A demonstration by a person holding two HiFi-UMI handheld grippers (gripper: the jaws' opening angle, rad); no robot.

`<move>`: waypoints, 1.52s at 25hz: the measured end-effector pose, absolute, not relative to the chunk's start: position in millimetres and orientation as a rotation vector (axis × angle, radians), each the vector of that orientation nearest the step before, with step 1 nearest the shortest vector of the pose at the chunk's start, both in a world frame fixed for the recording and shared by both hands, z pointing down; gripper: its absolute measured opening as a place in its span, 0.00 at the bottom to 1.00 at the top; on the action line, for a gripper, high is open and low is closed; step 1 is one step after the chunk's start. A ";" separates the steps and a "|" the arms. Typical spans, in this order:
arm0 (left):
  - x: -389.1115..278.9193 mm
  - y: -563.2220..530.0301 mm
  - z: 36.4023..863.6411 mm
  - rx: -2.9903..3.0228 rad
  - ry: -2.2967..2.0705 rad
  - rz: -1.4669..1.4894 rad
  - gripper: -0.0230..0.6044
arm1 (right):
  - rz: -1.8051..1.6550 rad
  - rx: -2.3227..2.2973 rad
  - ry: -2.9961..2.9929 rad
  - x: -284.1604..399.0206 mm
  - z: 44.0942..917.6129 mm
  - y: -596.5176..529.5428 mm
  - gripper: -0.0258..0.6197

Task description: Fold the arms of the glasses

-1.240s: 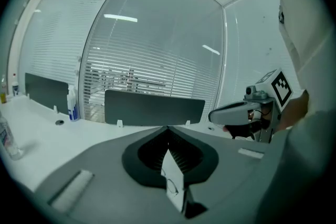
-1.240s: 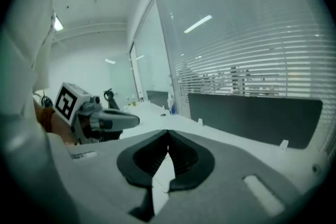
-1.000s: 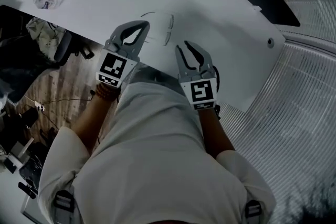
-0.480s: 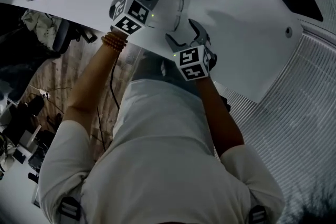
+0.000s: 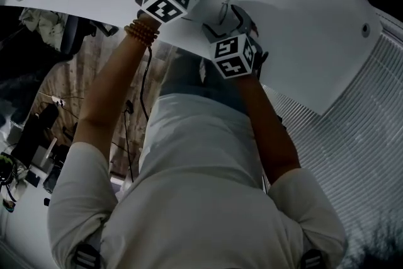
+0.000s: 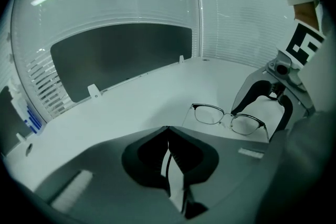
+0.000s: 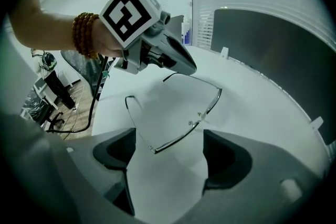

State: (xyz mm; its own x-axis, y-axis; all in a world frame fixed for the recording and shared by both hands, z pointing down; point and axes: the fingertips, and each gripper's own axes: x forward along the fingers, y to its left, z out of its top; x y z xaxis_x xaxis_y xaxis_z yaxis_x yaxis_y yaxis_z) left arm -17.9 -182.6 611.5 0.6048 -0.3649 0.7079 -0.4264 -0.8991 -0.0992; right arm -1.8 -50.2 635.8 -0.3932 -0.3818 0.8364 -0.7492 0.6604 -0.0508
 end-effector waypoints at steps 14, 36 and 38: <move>-14.6 -173.6 610.2 2.731 -0.626 1.168 0.04 | 0.537 0.919 -2.027 -1.5 634.6 -56.0 0.45; -61.9 -143.4 589.7 2.484 -0.706 0.882 0.29 | 0.536 0.997 -1.992 9.1 634.2 -60.5 0.24; -61.5 -132.4 594.2 2.462 -0.664 0.894 0.30 | 0.537 1.000 -1.993 9.2 634.2 -61.1 0.23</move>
State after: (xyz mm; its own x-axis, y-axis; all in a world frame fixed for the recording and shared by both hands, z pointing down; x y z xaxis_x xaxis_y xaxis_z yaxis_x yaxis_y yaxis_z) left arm -61.5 -132.4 594.2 0.6766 -0.2859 0.6785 -0.5673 -0.7900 0.2328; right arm 9.2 -61.1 634.2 -0.3456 -0.4537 0.8214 -0.8051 0.5930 -0.0112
